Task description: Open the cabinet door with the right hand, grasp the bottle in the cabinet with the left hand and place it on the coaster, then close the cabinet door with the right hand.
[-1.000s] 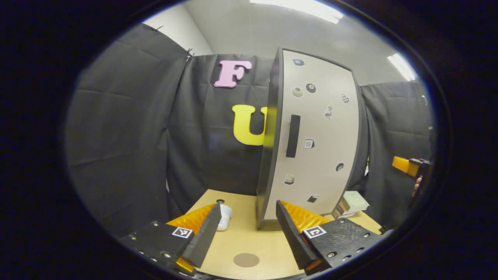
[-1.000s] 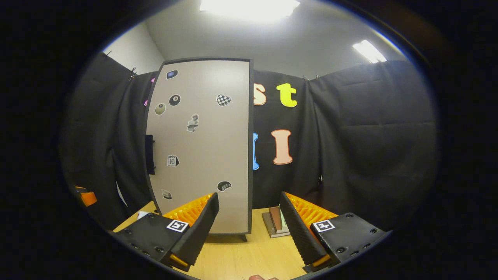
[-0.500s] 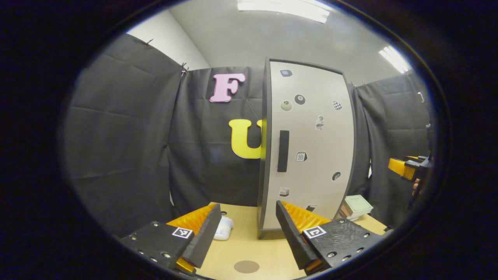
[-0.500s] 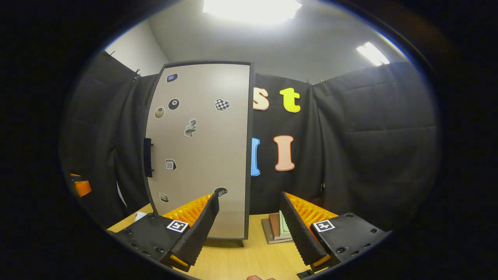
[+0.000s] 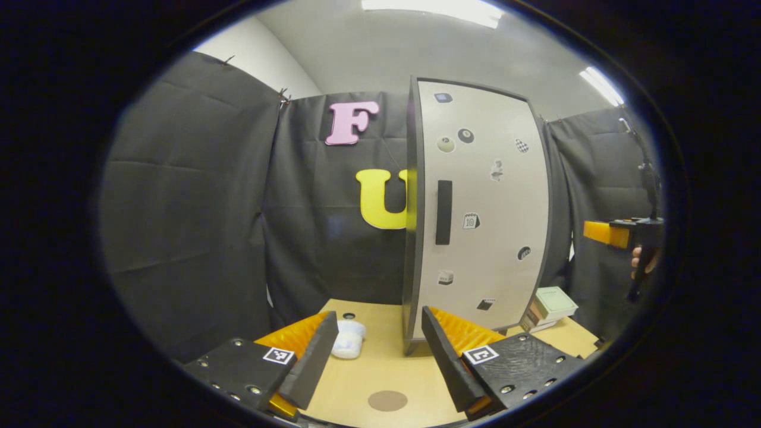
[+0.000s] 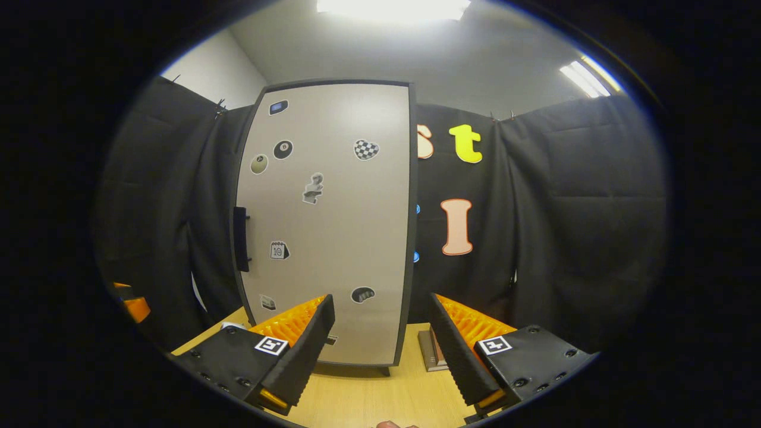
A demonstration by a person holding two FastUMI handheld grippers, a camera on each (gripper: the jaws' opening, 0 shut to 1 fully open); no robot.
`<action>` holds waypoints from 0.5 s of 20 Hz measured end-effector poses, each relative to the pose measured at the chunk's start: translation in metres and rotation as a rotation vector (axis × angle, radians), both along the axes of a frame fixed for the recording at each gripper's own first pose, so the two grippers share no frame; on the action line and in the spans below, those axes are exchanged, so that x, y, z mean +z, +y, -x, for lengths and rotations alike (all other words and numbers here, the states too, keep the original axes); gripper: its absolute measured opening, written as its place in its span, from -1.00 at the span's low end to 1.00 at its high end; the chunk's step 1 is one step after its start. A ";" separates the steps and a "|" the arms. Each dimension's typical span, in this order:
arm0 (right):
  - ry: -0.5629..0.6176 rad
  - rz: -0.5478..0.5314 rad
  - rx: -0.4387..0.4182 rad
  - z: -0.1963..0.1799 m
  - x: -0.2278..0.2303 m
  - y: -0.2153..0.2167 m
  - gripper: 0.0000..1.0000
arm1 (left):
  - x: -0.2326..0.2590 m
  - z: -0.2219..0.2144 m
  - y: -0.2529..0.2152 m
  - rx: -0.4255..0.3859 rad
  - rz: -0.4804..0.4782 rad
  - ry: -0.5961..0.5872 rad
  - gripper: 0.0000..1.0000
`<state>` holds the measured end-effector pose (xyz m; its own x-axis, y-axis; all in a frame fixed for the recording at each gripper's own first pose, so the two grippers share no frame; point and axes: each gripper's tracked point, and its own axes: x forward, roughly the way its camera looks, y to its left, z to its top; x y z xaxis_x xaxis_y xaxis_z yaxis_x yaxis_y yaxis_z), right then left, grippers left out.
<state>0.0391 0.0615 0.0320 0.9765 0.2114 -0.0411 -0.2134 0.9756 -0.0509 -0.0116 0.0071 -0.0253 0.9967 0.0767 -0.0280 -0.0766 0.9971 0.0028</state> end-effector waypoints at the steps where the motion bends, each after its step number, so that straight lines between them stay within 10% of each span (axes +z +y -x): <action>1: -0.004 -0.005 0.022 -0.004 0.006 0.012 0.94 | -0.005 -0.001 0.007 0.008 -0.004 0.004 0.72; 10: 0.009 -0.016 0.240 -0.044 0.034 0.155 1.00 | -0.029 -0.012 0.048 0.061 0.033 0.016 0.72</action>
<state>0.0831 0.2165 0.0665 0.8977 0.4383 -0.0441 -0.4398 0.8975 -0.0331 0.0007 0.0552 -0.0540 0.9896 0.1358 -0.0474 -0.1373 0.9901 -0.0287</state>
